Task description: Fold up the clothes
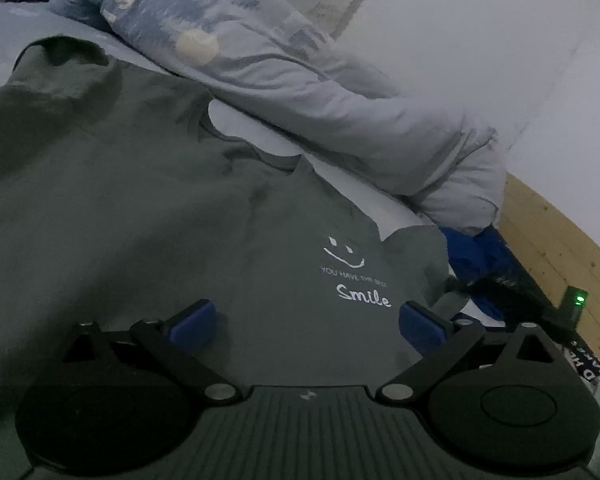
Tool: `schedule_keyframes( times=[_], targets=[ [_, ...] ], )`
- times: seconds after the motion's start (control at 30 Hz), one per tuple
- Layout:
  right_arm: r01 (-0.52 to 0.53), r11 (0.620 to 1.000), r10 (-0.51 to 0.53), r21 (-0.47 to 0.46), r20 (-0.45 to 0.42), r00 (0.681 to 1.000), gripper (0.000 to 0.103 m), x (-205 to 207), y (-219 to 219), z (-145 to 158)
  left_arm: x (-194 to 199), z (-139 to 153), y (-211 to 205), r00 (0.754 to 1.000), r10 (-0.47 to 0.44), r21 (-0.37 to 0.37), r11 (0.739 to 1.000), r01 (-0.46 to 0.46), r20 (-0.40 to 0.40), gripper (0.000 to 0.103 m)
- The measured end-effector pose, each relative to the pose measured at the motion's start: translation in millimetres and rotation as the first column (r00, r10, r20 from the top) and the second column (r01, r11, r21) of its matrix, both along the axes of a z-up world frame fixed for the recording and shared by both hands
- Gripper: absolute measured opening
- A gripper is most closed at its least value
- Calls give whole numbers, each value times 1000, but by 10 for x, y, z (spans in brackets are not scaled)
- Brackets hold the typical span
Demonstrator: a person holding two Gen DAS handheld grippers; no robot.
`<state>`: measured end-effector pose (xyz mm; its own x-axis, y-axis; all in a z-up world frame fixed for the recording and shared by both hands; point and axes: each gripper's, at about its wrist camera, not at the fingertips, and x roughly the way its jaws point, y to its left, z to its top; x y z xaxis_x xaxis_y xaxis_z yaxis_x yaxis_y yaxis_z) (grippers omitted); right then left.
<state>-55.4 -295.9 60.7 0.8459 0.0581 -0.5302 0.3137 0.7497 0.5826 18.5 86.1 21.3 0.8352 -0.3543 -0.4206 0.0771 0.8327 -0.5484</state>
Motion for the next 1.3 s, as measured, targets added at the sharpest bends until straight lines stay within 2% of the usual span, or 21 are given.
schedule_keyframes(
  times=[0.03, 0.1, 0.2, 0.37, 0.47, 0.53, 0.63, 0.7, 0.8, 0.87, 0.9, 0.93, 1.0, 1.17, 1.27, 1.3],
  targets=[
    [15, 1000, -15, -1, 6, 1000, 30, -8, -6, -1, -10, -4, -17, 1000, -3, 13, 1000, 3, 5, 103],
    [44, 999, -44, -2, 17, 999, 16, -24, -20, -3, -26, 1, -30, 1000, -6, 27, 1000, 6, 9, 103],
    [72, 997, -70, -39, 50, 996, 12, -103, -105, 134, -6, 8, -5, 1000, -4, 25, 1000, 4, 10, 103],
    [96, 989, -88, -111, 78, 993, 12, -242, -137, 411, 95, -24, -36, 1000, -9, 55, 998, 8, 17, 103],
    [-108, 960, 132, -259, 75, 988, 12, -218, 426, 423, 95, -31, -46, 1000, -5, 72, 997, 4, 22, 103],
    [-238, 905, 274, -353, 55, 960, 12, -201, 802, 431, 79, -27, -34, 1000, 4, 65, 998, -5, 25, 103],
    [-414, 774, 471, -480, -1, 882, 12, -177, 1366, 443, 63, -9, 12, 999, 40, 36, 998, -41, 28, 103],
    [-514, 657, 587, -552, -54, 808, 12, -160, 1742, 451, 41, 8, 74, 996, 91, 11, 996, -91, 24, 103],
    [-629, 449, 725, -635, -152, 672, 15, -135, 2300, 462, 16, 11, 191, 987, 163, -23, 986, -163, 11, 103],
    [-625, 503, 706, -597, -133, 696, 16, -74, 2170, 433, 13, 10, 215, 985, 171, -28, 985, -170, 9, 103],
    [-621, 530, 695, -577, -124, 708, 26, -43, 2105, 418, 10, 10, 218, 985, 170, -28, 985, -169, 9, 103],
    [-618, 555, 684, -557, -116, 720, 48, -13, 2040, 403, 9, 11, 213, 986, 167, -23, 986, -167, 10, 103],
    [-608, 605, 661, -515, -100, 743, 73, 48, 1910, 374, 5, 6, 220, 986, 164, -30, 986, -164, 15, 103],
    [-570, 718, 597, -400, -68, 799, 78, 201, 1584, 300, -28, 18, 220, 988, 157, -21, 987, -156, 16, 103],
    [-540, 776, 555, -326, -54, 830, 76, 292, 1389, 256, -36, 10, 224, 988, 155, -20, 988, -155, 15, 103],
    [-528, 794, 540, -301, -51, 840, 72, 323, 1324, 241, -34, 10, 224, 988, 154, -18, 988, -154, 14, 103]
  ],
)
